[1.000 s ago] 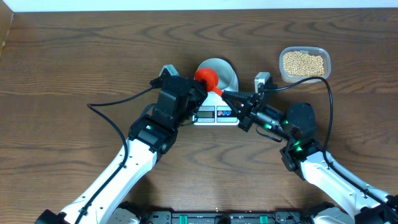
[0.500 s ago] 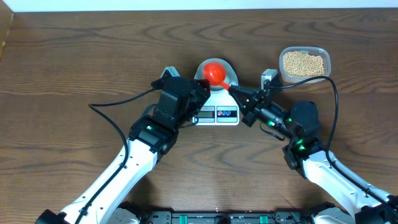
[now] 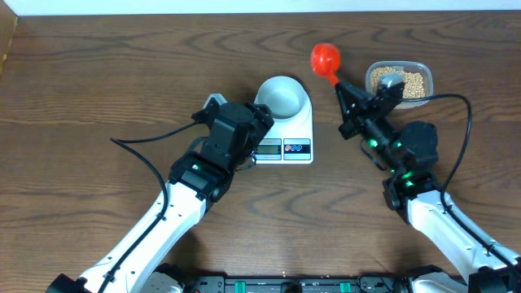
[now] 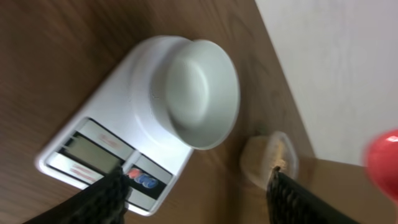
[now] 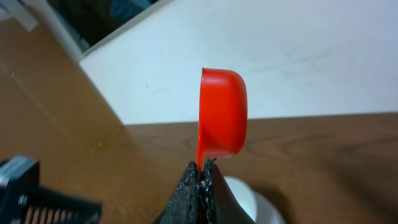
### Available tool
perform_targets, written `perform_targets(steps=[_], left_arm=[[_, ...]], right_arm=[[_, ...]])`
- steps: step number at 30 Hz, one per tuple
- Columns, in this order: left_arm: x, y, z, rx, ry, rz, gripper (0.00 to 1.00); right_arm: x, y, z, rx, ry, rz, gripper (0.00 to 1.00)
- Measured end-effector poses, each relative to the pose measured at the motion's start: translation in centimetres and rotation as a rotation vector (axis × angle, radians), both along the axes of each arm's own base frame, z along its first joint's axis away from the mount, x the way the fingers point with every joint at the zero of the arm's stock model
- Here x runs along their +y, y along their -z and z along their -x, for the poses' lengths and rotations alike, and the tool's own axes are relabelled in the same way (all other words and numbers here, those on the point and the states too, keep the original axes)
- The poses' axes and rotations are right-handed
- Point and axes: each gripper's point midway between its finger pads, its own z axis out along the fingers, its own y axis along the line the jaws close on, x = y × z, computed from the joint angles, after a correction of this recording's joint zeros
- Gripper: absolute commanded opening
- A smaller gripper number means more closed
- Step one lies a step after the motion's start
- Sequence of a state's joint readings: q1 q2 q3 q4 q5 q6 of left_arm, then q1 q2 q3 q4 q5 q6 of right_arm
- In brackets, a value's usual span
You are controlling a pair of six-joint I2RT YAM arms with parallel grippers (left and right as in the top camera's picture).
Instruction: Scoop item into bowl and weigh 50g on scale
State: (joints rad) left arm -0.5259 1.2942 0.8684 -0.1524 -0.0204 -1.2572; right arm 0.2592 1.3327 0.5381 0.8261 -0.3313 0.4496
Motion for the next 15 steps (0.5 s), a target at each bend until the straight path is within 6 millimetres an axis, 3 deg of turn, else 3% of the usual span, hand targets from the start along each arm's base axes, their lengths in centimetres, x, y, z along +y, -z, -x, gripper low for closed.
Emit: perform_targets(steps=[6, 10, 14, 15], left_arm=[[1.8, 1.1, 0.3, 0.028, -0.066, -0.079, 0.81], [2.2, 1.4, 0.3, 0.036, -0.077, -0.096, 0.46], [2.7, 1.6, 0.1, 0.031, -0.101, -0.12, 0.24], [2.9, 1.6, 0.0, 0.028, -0.109, -0.128, 0.11]], right_arm=[[-1.2, -0.7, -0.7, -0.017, 0.038, 0.002, 0.01], [-1.3, -1.8, -1.2, -0.034, 0.042, -0.002, 0.01], [-1.2, -3.0, -2.0, -0.032, 0.045, 0.019, 0.01], [-1.3, -3.4, -2.2, -0.038, 0.048, 0.028, 0.01]])
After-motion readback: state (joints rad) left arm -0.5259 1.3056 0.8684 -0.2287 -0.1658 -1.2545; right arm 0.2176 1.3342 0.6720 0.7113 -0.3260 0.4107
